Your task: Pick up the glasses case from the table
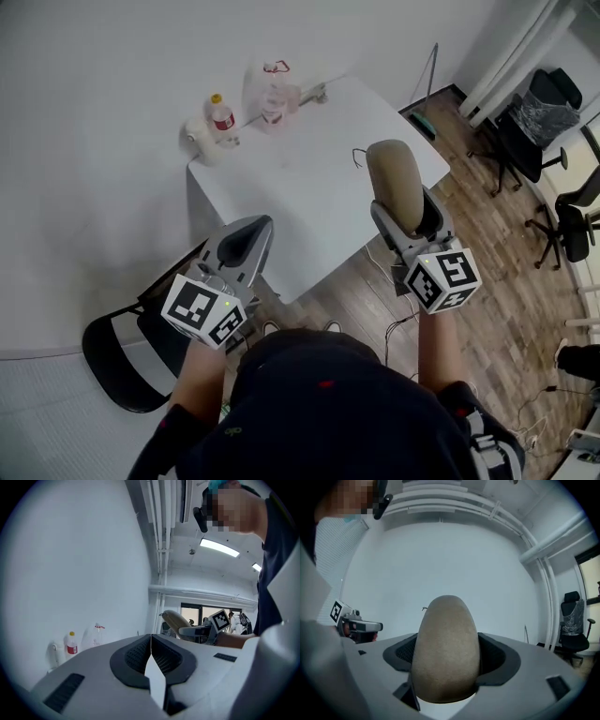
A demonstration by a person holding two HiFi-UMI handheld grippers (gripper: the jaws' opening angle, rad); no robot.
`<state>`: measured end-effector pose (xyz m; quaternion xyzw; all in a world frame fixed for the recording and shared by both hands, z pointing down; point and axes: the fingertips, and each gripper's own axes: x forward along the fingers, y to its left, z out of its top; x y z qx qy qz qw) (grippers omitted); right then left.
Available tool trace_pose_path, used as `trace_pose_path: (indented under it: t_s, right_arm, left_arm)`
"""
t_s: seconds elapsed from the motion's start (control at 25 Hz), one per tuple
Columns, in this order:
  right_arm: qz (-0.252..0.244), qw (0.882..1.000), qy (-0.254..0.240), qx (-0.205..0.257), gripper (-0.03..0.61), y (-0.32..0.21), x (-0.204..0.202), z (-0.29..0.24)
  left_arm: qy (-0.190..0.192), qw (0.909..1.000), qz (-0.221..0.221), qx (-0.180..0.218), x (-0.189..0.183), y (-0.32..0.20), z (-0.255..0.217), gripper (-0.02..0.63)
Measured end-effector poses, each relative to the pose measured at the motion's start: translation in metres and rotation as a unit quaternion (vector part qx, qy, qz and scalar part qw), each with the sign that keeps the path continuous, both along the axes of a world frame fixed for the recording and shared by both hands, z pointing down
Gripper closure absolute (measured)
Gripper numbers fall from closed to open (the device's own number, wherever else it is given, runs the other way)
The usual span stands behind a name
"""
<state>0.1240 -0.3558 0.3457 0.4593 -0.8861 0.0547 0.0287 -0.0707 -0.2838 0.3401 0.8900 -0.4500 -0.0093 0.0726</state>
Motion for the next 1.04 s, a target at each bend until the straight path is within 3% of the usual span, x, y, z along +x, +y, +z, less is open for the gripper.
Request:
trace_pose_path:
  t_s: [0.32, 1.04]
  right_arm:
    - [0.019, 0.998, -0.029, 0.059, 0.201, 0.040, 0.021, -0.055]
    - [0.007, 0.997, -0.016, 0.070, 0.201, 0.049, 0.009, -0.055]
  left_arm:
    - [0.007, 0.9997, -0.001, 0.022, -0.004, 0.019, -0.024, 0.591]
    - [0.001, 0.9995, -0.013, 0.027, -0.016, 0.024, -0.027, 0.591]
